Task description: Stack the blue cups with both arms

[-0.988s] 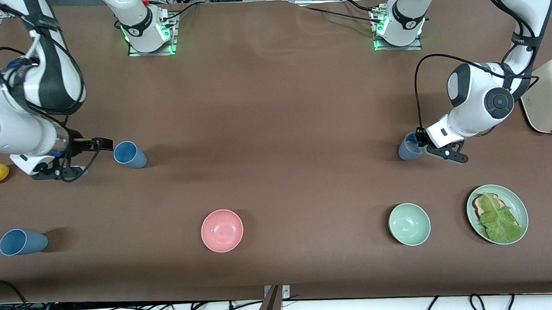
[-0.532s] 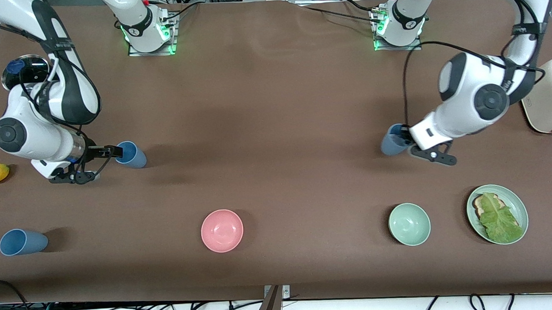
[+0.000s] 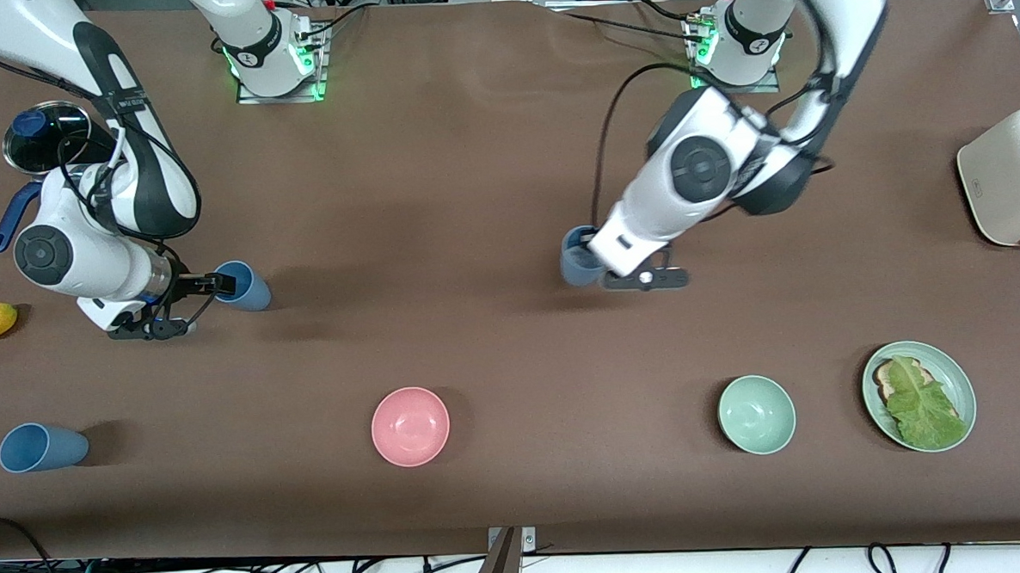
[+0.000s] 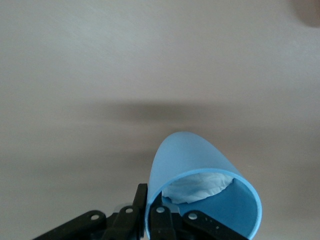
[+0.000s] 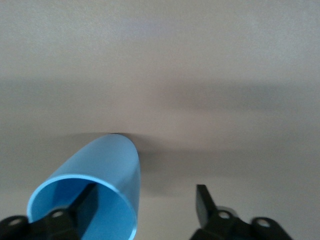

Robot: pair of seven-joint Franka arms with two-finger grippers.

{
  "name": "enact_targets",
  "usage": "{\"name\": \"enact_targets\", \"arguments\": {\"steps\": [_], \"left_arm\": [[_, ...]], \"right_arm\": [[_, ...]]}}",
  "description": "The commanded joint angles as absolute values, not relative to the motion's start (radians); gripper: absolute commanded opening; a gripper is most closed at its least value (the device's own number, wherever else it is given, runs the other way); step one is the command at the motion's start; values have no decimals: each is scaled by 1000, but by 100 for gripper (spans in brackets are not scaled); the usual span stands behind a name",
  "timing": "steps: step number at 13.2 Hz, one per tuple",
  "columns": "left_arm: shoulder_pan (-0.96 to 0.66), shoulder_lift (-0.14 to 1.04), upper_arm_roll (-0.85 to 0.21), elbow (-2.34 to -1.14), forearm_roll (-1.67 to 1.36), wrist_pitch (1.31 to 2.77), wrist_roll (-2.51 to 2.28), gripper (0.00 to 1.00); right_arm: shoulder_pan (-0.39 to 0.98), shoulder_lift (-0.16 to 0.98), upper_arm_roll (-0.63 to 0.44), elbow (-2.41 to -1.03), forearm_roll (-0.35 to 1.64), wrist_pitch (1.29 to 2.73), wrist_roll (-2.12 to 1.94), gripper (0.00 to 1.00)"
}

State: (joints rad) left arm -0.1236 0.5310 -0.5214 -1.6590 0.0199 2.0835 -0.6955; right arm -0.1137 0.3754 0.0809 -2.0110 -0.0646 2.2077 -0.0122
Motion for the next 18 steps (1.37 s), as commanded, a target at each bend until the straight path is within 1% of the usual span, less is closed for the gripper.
{"name": "enact_targets", "arguments": {"steps": [1, 4, 7, 8, 9, 10, 11, 12, 13, 16, 18], "left_arm": [[-201, 664, -506, -1548, 35, 2150, -787, 0], [-213, 727, -506, -1548, 40, 2268, -775, 0], [-216, 729, -505, -1549, 40, 2276, -770, 0], [-218, 732, -502, -1554, 55, 2276, -770, 2], [-218, 738, -502, -1557, 116, 2275, -772, 3], [-218, 738, -503, -1557, 162, 2269, -775, 6], [-218, 736, -503, -1555, 166, 2267, -775, 34], [-215, 730, -505, -1555, 166, 2264, -779, 99], [-216, 721, -505, -1555, 169, 2252, -781, 100], [-199, 658, -508, -1545, 160, 2113, -776, 100], [-157, 599, -512, -1543, 156, 2027, -773, 100]], "right_arm": [[-120, 376, 81, -2017, -58, 2212, -20, 0], [-120, 380, 83, -2013, -57, 2197, -20, 0], [-120, 379, 84, -1988, -57, 2180, -26, 0], [-118, 377, 86, -1965, -57, 2148, -28, 0], [-114, 377, 90, -1936, -55, 2102, -23, 0], [-106, 379, 95, -1904, -51, 2051, 4, 0], [-98, 379, 107, -1872, -38, 2013, 43, 0], [-89, 377, 129, -1843, -32, 1975, 89, 0], [-83, 379, 152, -1813, -32, 1936, 139, 0], [-32, 385, 205, -1724, -8, 1832, 346, 0], [55, 405, 215, -1634, 14, 1772, 492, 0]]}}
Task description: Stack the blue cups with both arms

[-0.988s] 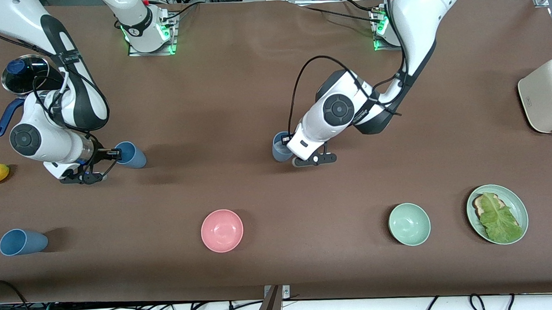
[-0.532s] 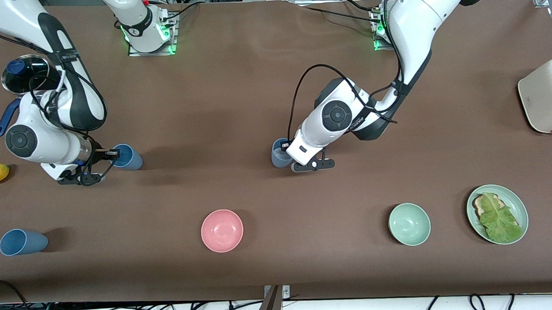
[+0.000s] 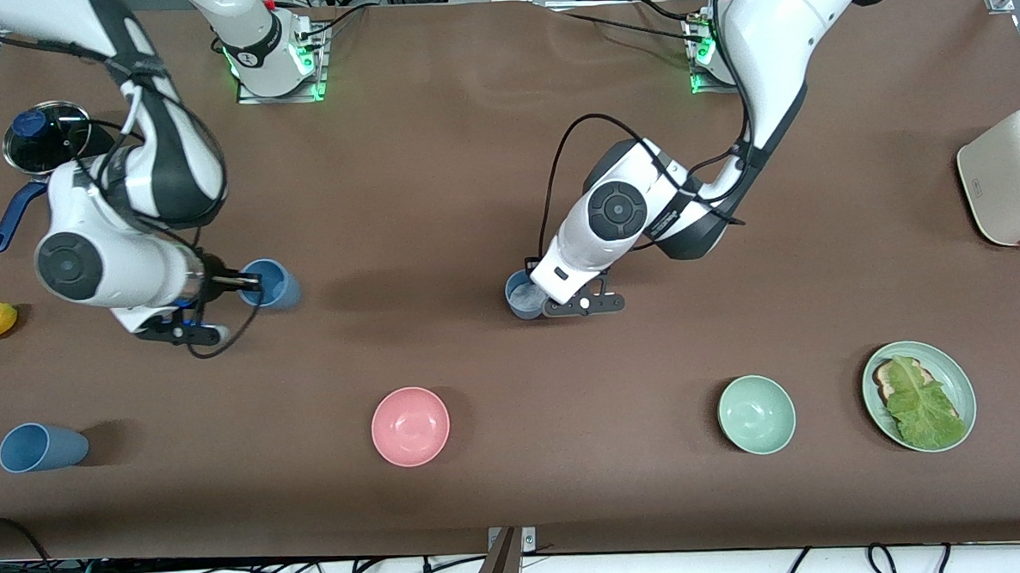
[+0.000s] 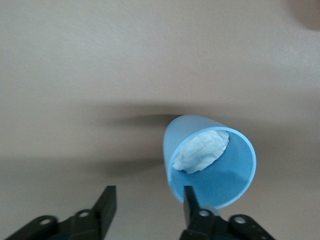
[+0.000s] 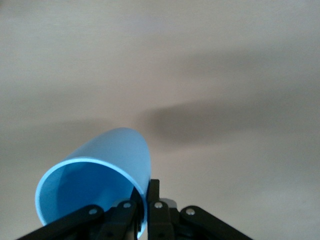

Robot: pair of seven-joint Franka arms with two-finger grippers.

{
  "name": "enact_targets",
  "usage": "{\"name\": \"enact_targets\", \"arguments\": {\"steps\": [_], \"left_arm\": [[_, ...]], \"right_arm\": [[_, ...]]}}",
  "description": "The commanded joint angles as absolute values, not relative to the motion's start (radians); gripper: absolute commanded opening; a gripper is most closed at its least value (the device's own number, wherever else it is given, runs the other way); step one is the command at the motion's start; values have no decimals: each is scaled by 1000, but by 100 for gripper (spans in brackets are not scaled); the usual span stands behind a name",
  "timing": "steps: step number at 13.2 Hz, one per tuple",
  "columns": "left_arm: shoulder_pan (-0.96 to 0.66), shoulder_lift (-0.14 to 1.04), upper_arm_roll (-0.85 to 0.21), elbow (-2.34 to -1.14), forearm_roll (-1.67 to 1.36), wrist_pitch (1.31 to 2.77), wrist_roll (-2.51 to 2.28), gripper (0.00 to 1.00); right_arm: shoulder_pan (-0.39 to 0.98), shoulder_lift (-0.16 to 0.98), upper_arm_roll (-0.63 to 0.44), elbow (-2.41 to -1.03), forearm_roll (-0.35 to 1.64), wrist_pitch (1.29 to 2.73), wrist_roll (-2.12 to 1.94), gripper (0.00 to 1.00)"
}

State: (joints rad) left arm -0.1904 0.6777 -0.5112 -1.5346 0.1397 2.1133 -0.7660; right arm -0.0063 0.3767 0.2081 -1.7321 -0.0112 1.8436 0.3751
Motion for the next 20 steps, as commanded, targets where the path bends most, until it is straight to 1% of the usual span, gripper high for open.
{"name": "enact_targets", "arguments": {"steps": [1, 4, 6, 9, 11, 13, 15, 18, 20], "left_arm": [[-131, 566, -518, -1543, 156, 1985, -772, 100], [-83, 503, -519, -1542, 158, 1907, -723, 100], [0, 453, -520, -1540, 156, 1850, -520, 100], [99, 378, -503, -1543, 173, 1789, -245, 100], [193, 333, -505, -1543, 173, 1732, -132, 100], [277, 261, -506, -1543, 172, 1681, -94, 100], [374, 221, -517, -1545, 153, 1672, -91, 100], [403, 171, -512, -1542, 130, 1603, 6, 100], [406, 167, -509, -1542, 126, 1605, 14, 100]], "right_arm": [[99, 428, 215, -1581, 35, 1740, 580, 0], [221, 488, 215, -1456, 60, 1706, 780, 0], [297, 540, 215, -1370, 92, 1709, 907, 0], [403, 652, 216, -1185, 109, 1723, 1093, 0], [461, 725, 216, -1096, 109, 1768, 1202, 0], [492, 747, 216, -1085, 109, 1863, 1261, 0], [499, 762, 218, -1085, 110, 1917, 1272, 0], [515, 782, 218, -1085, 110, 1957, 1298, 0], [520, 787, 218, -1086, 112, 1956, 1298, 0]]}}
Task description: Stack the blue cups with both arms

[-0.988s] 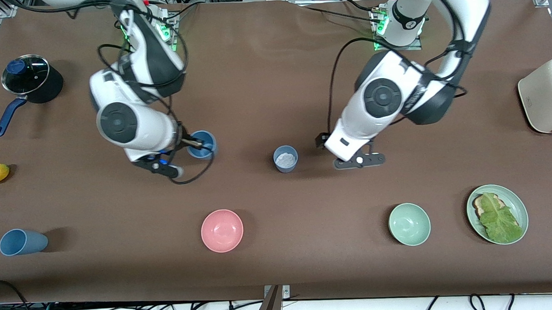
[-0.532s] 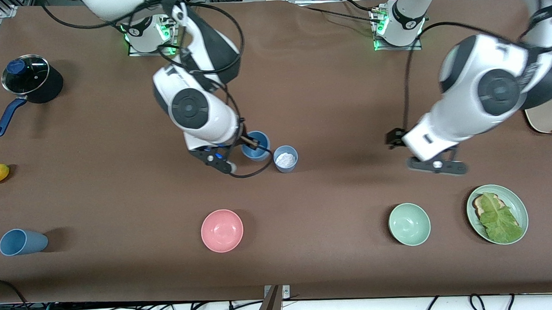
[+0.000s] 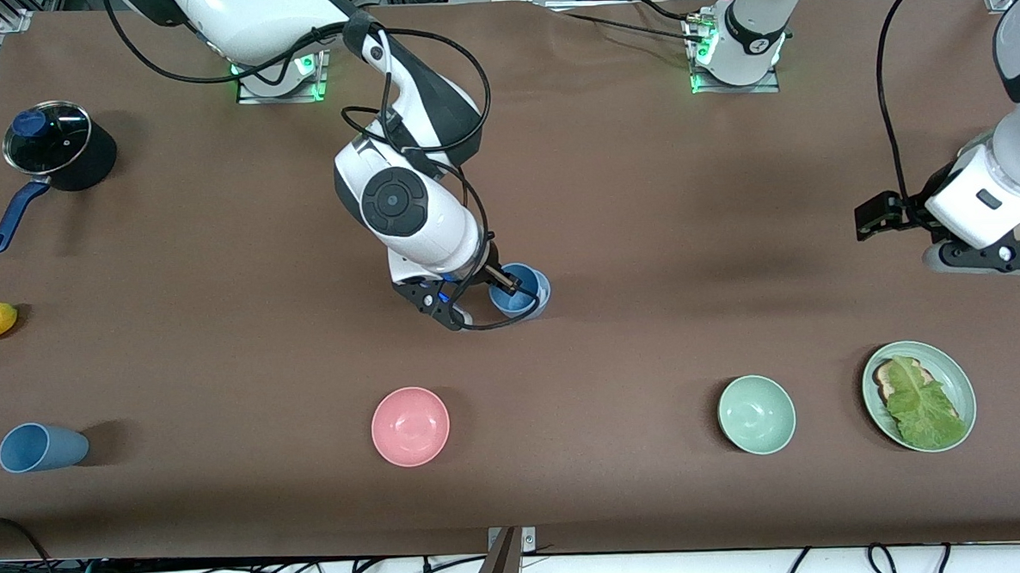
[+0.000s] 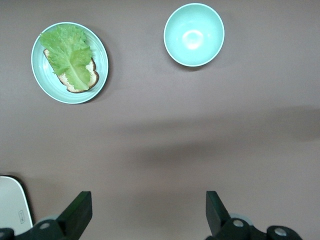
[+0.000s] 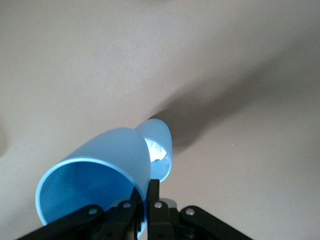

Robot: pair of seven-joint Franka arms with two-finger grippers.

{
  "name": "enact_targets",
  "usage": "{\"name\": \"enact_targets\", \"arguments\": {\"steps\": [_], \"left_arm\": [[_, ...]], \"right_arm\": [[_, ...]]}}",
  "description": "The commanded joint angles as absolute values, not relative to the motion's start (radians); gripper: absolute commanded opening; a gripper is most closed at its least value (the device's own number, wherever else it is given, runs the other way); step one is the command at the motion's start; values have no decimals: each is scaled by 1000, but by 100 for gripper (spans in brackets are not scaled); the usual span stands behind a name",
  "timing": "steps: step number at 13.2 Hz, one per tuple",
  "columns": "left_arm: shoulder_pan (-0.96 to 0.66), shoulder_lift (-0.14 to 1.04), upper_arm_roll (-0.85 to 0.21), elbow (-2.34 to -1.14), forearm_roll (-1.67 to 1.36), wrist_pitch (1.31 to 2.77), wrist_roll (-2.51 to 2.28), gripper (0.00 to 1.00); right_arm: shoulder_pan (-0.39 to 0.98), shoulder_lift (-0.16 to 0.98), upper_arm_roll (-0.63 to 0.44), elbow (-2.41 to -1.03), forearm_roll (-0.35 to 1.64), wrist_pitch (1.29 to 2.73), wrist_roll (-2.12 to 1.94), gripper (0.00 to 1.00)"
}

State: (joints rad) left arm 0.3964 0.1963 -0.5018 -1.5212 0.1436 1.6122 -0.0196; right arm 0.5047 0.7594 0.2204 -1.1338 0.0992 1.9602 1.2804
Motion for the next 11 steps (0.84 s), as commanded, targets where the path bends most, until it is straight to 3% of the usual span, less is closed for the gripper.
{"name": "enact_targets", "arguments": {"steps": [1, 4, 6, 8, 11], "left_arm": [[408, 167, -509, -1542, 126, 1605, 14, 100], [397, 149, -471, -1551, 69, 1611, 18, 100], [249, 117, -265, -1580, 0, 1618, 26, 100], [143, 100, -139, -1603, -21, 1640, 25, 100], [132, -6, -124, -1725, -21, 1709, 14, 100]], "right_arm": [[529, 791, 218, -1088, 110, 1956, 1299, 0], [538, 802, 218, -1091, 110, 1954, 1299, 0], [541, 802, 218, -1094, 110, 1948, 1298, 0], [541, 802, 218, -1094, 112, 1942, 1296, 0], [541, 801, 218, -1097, 112, 1931, 1296, 0]]}}
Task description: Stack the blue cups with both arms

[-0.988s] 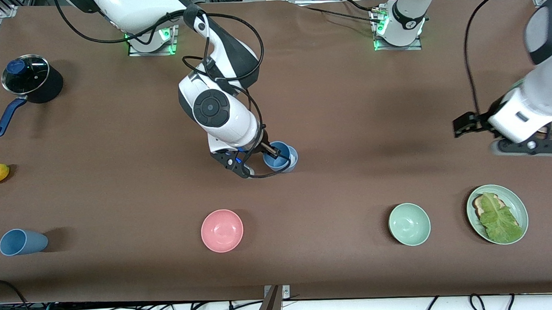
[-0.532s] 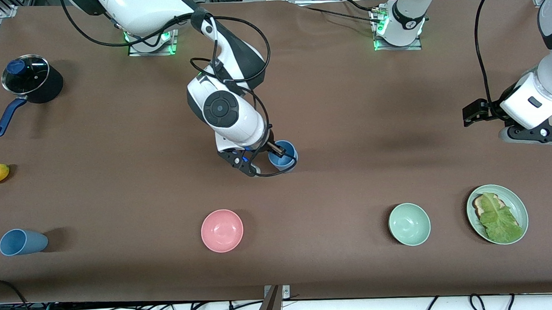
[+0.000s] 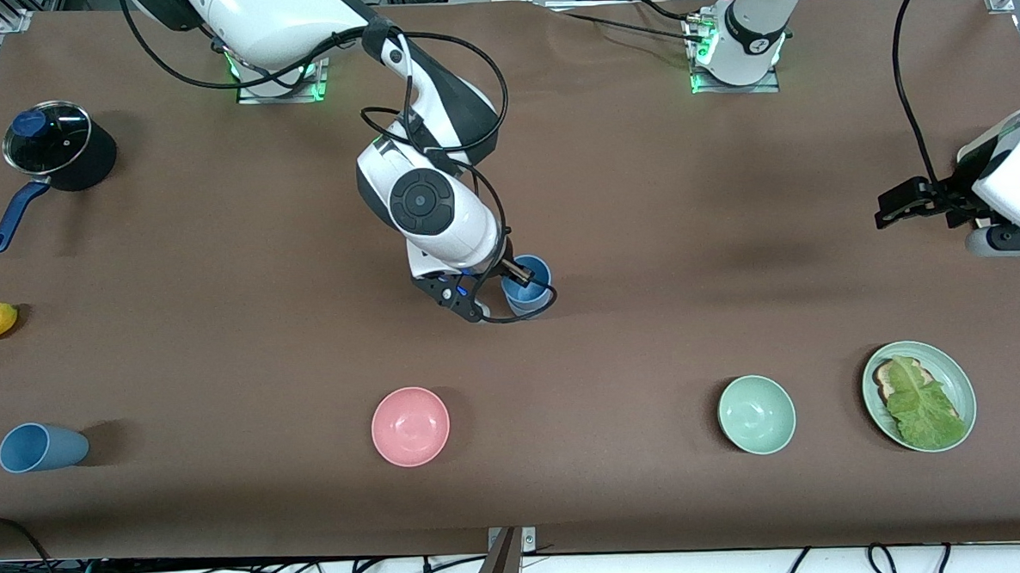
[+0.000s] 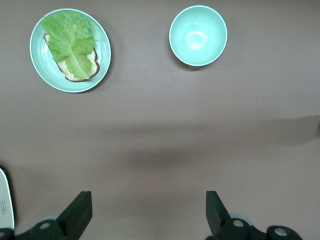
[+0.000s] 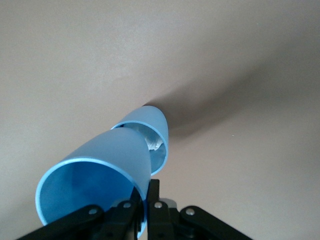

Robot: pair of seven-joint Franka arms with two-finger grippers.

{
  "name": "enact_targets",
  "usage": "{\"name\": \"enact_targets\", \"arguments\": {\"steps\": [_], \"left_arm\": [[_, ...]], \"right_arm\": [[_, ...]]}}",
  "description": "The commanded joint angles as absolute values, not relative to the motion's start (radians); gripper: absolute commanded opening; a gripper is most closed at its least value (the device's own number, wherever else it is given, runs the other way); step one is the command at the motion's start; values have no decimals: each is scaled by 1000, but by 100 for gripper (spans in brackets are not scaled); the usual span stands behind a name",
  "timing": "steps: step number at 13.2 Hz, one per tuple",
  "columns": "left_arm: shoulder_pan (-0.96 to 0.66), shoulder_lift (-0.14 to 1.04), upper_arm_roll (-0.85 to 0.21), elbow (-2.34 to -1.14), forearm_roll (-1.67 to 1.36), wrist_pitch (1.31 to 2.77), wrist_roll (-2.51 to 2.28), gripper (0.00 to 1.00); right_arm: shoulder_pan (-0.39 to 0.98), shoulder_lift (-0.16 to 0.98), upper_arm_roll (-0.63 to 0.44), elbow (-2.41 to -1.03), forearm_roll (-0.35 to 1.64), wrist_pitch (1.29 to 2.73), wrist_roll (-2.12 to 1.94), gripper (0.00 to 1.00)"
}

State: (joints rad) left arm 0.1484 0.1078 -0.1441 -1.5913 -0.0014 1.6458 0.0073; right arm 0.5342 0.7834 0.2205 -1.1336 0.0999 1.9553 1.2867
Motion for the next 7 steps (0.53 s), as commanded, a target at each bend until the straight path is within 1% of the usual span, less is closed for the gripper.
{"name": "enact_targets", "arguments": {"steps": [1, 2, 7], "left_arm": [[132, -49, -123, -1777, -21, 1716, 15, 100], [123, -67, -121, -1792, -21, 1715, 9, 100], [129, -41, -126, -1760, -25, 1697, 23, 100]], "right_arm": [[541, 801, 218, -1097, 110, 1916, 1296, 0], [543, 801, 218, -1098, 110, 1911, 1295, 0], [548, 801, 218, -1112, 107, 1913, 1298, 0]]}}
